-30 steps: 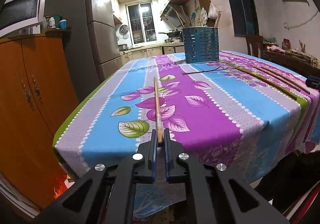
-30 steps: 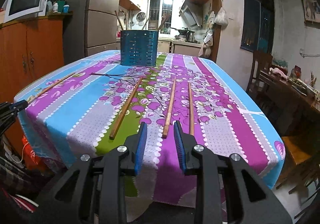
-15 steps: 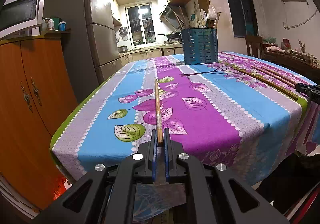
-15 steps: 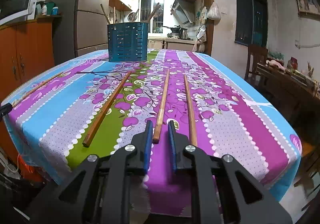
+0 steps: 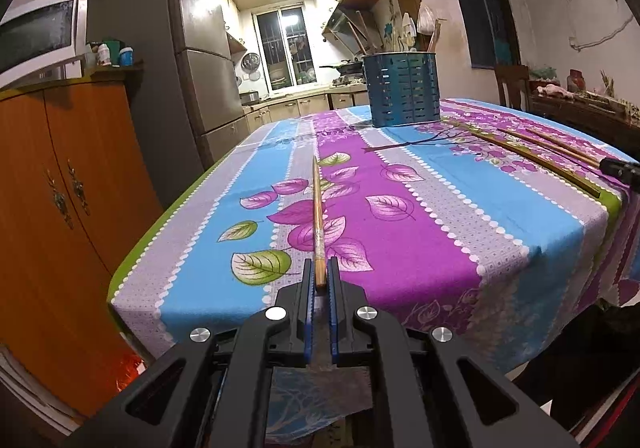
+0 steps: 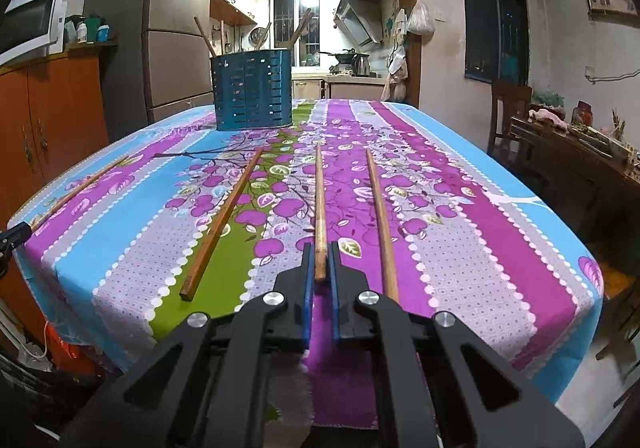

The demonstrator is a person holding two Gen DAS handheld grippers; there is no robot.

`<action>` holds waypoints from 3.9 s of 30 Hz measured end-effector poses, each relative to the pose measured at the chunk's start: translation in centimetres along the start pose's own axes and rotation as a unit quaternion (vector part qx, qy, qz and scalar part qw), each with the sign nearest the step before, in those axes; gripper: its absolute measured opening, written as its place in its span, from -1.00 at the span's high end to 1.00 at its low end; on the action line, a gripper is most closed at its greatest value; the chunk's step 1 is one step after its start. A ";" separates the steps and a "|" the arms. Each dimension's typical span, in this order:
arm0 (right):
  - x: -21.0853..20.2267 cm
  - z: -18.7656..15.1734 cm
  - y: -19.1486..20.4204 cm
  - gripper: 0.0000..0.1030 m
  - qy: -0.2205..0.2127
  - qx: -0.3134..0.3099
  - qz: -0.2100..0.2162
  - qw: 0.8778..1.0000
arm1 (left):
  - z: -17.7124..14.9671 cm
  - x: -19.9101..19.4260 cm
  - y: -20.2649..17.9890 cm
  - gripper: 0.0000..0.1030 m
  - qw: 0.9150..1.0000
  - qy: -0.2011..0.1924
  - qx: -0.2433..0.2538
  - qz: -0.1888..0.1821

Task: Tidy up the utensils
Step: 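Close the left gripper on a chopstick while the right gripper grasps another chopstick, then lift both held chopsticks and carry them above the blue holder, then lower both chopsticks into the holder and open both grippers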

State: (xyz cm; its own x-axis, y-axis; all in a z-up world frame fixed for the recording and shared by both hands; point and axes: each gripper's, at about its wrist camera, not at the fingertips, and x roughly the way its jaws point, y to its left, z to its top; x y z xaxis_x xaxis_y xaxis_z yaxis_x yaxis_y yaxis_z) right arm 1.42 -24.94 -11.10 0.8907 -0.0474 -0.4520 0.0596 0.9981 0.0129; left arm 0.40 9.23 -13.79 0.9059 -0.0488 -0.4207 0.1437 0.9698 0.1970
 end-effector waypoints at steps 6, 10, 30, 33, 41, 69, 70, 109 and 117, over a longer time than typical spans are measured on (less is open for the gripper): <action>-1.4 1.3 -0.6 0.90 -0.023 0.003 -0.006 1.000 | 1.2 -0.6 0.1 0.86 1.000 -0.012 -0.002 0.009; -2.5 2.6 -0.9 0.90 -0.046 -0.004 -0.009 0.999 | 2.7 -1.4 0.6 0.86 0.999 -0.031 -0.010 0.009; -2.9 11.1 -1.5 0.90 -0.125 -0.038 0.013 0.991 | 12.4 -2.5 1.6 0.86 0.986 -0.163 0.016 0.037; -2.5 12.5 -1.6 0.90 -0.128 -0.038 0.020 0.991 | 13.8 -1.9 1.9 0.86 0.984 -0.172 0.016 0.036; -1.4 15.7 -2.0 0.90 -0.120 -0.037 0.043 0.991 | 17.7 0.1 2.6 0.86 0.984 -0.178 0.012 0.017; -2.2 20.5 -2.8 0.90 -0.107 -0.044 0.067 0.991 | 23.3 1.7 6.4 0.86 0.983 -0.120 -0.089 -0.107; -2.4 20.7 -2.7 0.90 -0.109 -0.050 0.065 0.991 | 23.4 1.7 6.2 0.86 0.983 -0.121 -0.087 -0.109; -1.9 32.8 1.9 0.90 -0.182 -0.091 0.133 0.970 | 38.9 4.5 -2.5 0.86 0.960 -0.211 -0.024 -0.185; 3.2 37.4 3.1 0.90 -0.212 -0.064 0.135 0.966 | 45.2 9.6 -2.7 0.86 0.950 -0.259 -0.062 -0.165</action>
State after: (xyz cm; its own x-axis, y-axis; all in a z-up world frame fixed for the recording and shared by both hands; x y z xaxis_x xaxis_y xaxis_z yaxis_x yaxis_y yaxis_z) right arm 21.29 -23.45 20.88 0.9720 0.2309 -0.0423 -0.2327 0.9716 -0.0430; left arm 26.69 -4.61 21.65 0.8992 -0.4339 0.0569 0.4340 0.9009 0.0105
